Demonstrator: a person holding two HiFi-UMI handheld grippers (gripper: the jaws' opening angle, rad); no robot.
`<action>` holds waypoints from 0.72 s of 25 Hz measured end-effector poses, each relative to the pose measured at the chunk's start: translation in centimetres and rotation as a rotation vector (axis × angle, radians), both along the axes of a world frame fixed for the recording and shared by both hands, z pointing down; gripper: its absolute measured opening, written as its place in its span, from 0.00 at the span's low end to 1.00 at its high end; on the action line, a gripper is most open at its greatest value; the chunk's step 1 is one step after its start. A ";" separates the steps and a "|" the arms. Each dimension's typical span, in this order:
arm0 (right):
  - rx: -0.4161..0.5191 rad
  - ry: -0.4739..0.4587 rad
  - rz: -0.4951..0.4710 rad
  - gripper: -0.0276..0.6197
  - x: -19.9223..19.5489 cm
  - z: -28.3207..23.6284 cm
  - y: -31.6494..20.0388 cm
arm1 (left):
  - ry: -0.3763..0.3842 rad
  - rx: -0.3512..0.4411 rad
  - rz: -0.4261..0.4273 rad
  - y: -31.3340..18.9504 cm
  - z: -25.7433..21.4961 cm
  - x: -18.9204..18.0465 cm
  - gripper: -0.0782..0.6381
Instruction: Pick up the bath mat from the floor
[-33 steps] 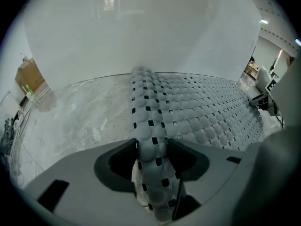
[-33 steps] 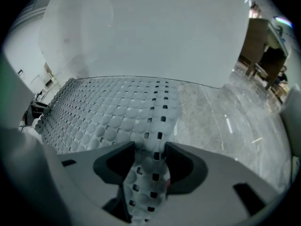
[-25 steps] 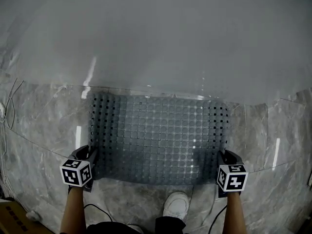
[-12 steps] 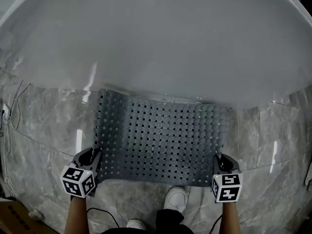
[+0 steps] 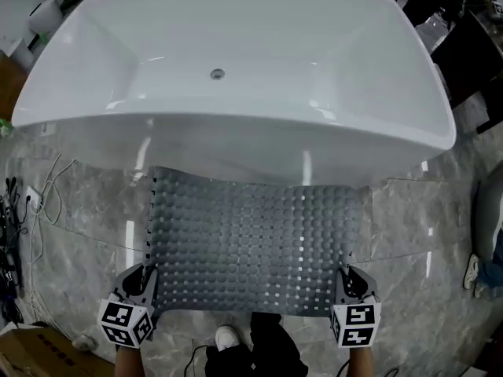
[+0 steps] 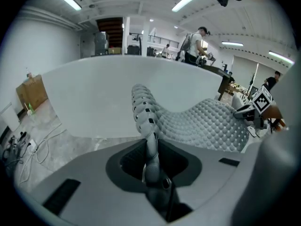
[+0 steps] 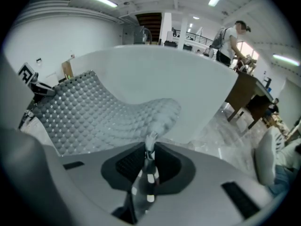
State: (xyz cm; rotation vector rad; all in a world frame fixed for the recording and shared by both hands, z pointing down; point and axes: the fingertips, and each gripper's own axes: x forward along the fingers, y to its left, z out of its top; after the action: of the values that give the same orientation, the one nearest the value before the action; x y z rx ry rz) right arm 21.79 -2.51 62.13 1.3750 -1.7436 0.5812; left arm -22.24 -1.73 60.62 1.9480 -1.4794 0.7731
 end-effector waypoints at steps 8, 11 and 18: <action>0.132 -0.009 0.045 0.16 -0.6 -23.8 2.9 | 0.047 0.137 0.049 1.5 -22.6 0.4 0.21; 0.213 -0.005 0.070 0.16 -0.7 -32.0 4.1 | 0.053 0.215 0.071 2.0 -30.1 0.1 0.21; 0.400 -0.002 0.105 0.16 -0.8 -47.4 6.5 | 0.076 0.412 0.096 2.6 -45.7 -1.3 0.21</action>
State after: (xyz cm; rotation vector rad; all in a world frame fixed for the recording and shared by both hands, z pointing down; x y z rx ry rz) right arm 20.99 4.02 14.74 1.7473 -1.8650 0.2960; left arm -23.56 0.92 14.97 2.3356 -1.6038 0.4505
